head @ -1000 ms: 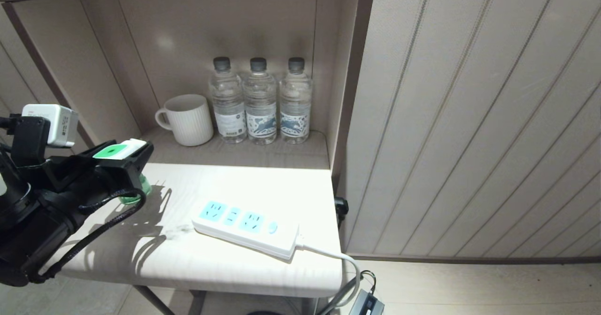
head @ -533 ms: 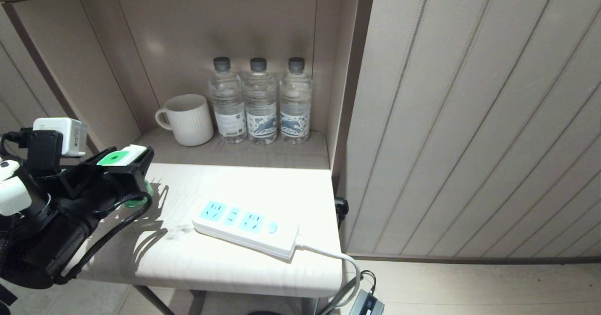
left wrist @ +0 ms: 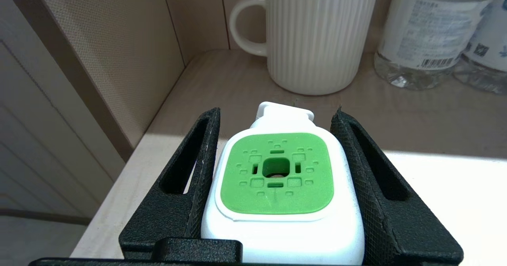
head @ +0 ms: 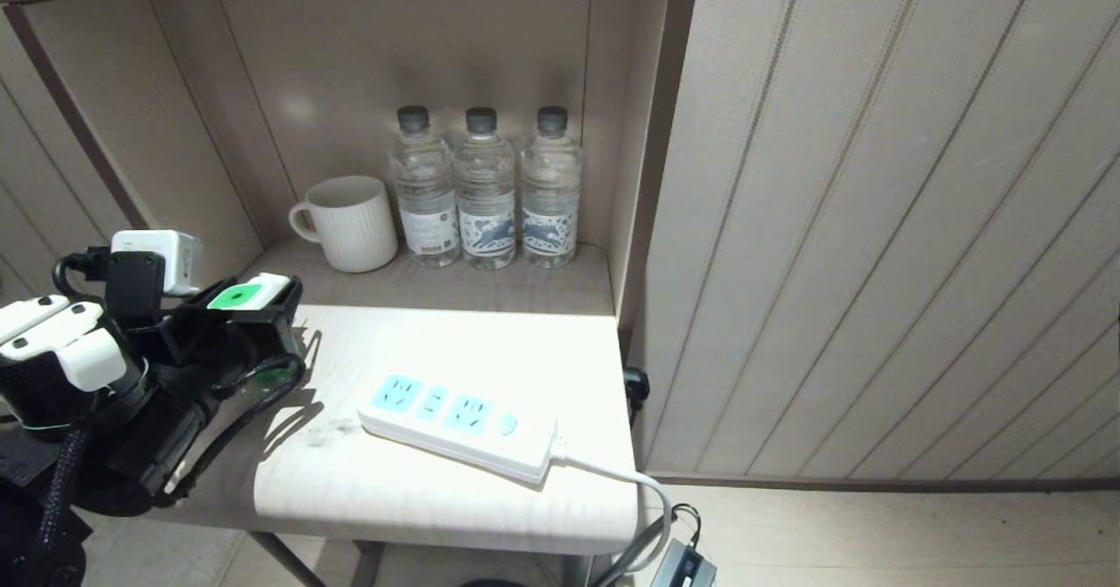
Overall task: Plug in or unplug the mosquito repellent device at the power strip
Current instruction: Insert the plug into the socket
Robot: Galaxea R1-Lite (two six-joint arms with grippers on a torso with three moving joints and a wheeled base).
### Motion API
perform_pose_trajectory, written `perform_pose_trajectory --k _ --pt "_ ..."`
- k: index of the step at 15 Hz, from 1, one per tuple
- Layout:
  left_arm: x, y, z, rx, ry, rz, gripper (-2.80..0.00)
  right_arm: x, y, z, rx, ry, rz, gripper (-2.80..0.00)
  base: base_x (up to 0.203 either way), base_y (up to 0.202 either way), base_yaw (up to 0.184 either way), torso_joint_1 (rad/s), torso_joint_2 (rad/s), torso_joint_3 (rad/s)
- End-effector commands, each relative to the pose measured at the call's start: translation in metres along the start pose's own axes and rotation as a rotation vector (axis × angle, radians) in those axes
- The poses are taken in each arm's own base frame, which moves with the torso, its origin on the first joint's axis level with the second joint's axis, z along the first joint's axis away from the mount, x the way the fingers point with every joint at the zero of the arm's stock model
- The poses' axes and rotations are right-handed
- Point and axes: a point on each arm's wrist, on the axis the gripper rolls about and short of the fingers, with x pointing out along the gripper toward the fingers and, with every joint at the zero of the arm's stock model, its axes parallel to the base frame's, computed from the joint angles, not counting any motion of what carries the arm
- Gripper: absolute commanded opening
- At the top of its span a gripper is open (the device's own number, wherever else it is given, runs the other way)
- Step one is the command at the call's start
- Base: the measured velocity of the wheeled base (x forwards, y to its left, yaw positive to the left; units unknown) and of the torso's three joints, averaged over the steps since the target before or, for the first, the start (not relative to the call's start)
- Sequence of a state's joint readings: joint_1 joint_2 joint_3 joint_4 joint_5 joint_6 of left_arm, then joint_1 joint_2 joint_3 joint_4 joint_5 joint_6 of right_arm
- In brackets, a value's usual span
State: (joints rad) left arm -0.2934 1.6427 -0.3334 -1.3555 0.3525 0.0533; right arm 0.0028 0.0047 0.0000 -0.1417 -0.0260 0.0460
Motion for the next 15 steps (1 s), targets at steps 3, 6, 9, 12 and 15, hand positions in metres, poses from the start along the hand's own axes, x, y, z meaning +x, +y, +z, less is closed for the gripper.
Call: perform_pose_trajectory --k 3,6,9,12,15 --pt "0.0024 -0.0004 -0.0014 0.017 0.000 0.005 -2.80 0.0000 0.0000 0.0001 0.000 -0.001 0.000 -2.80 0.000 0.000 0.000 0.000 0.00 0.000" --pt "0.0026 -0.0004 -0.0018 0.018 0.002 0.007 -2.80 0.0000 0.0000 0.0001 0.000 -0.001 0.000 -2.80 0.000 0.000 0.000 0.000 0.00 0.000" --pt "0.0022 -0.0003 -0.0010 0.018 -0.001 0.007 0.00 0.0000 0.0000 0.0001 0.000 -0.001 0.000 -2.80 0.000 0.000 0.000 0.000 0.00 0.000" --pt "0.0020 -0.0001 0.0001 0.015 -0.005 0.007 0.00 0.0000 0.0000 0.0001 0.000 -0.001 0.000 -2.80 0.000 0.000 0.000 0.000 0.00 0.000" --pt "0.0003 0.0007 0.0043 0.007 -0.023 0.008 0.00 0.0000 0.0000 0.0001 0.000 -0.001 0.000 -2.80 0.000 0.000 0.000 0.000 0.00 0.000"
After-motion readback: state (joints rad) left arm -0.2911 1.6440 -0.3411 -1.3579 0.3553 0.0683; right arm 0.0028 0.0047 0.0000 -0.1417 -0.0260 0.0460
